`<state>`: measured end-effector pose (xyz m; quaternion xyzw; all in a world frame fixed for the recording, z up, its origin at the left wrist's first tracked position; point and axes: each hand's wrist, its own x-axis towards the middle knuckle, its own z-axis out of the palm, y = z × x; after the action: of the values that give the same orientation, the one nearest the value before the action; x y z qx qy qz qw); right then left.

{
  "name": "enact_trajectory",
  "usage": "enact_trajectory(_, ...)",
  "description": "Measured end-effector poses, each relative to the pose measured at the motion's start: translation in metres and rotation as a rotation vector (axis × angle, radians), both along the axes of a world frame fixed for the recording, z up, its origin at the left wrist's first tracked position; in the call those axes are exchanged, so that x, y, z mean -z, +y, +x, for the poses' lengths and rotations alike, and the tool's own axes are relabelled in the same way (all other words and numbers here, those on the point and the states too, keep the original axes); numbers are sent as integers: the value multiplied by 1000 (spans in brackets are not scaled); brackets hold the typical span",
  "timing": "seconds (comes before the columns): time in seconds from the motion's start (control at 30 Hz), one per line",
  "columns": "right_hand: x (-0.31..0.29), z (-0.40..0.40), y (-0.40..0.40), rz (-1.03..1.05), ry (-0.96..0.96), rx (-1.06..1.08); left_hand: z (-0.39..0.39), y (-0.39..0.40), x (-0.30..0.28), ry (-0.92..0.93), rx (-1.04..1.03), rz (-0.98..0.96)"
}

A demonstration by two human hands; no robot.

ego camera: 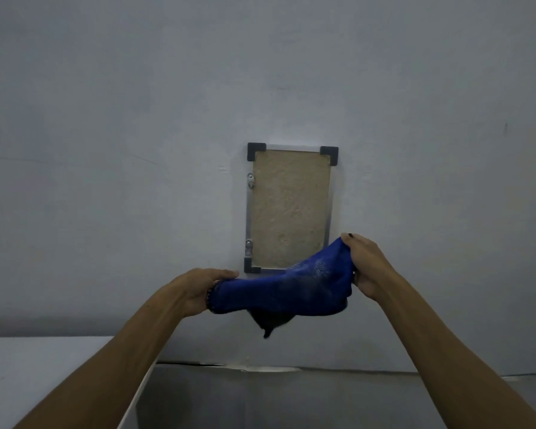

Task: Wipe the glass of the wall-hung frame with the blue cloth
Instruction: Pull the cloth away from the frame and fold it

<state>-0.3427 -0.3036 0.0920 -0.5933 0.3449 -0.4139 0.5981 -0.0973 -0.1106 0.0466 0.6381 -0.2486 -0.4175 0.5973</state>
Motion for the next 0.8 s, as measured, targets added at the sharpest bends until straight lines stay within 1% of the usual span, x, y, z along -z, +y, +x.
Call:
enact_trajectory(0.07,-1,-2,-1,36,39,-22,-2,-3,-2,-26,-21,-35)
enact_trajectory(0.17,-1,-7,-2,40,104,-68,-2,-5,-7,-26,-52,-181)
enact_trajectory(0.27,-3,-12,-4,21,93,-82,3,-4,-13,127,-84,-307)
enact_trajectory(0.33,-5,-13,-4,15,62,-112,5,-3,-15,175,-123,-296)
enact_trajectory(0.37,-5,-13,-4,13,53,-124,4,-3,-15,149,-123,-245)
enact_trajectory(0.43,-5,-11,-4,7,51,-130,3,-3,-12,37,-110,-111)
enact_trajectory(0.5,-4,-9,-5,-3,63,-117,4,-2,-11,-68,-103,-36)
enact_trajectory(0.57,-2,-8,-6,-18,88,-76,6,-1,-16,-80,-94,-66)
enact_trajectory(0.7,1,-10,-13,-15,109,45,14,5,-28,6,-109,-240)
enact_trajectory(0.8,-2,-13,-15,-8,138,72,19,12,-36,-56,-67,-237)
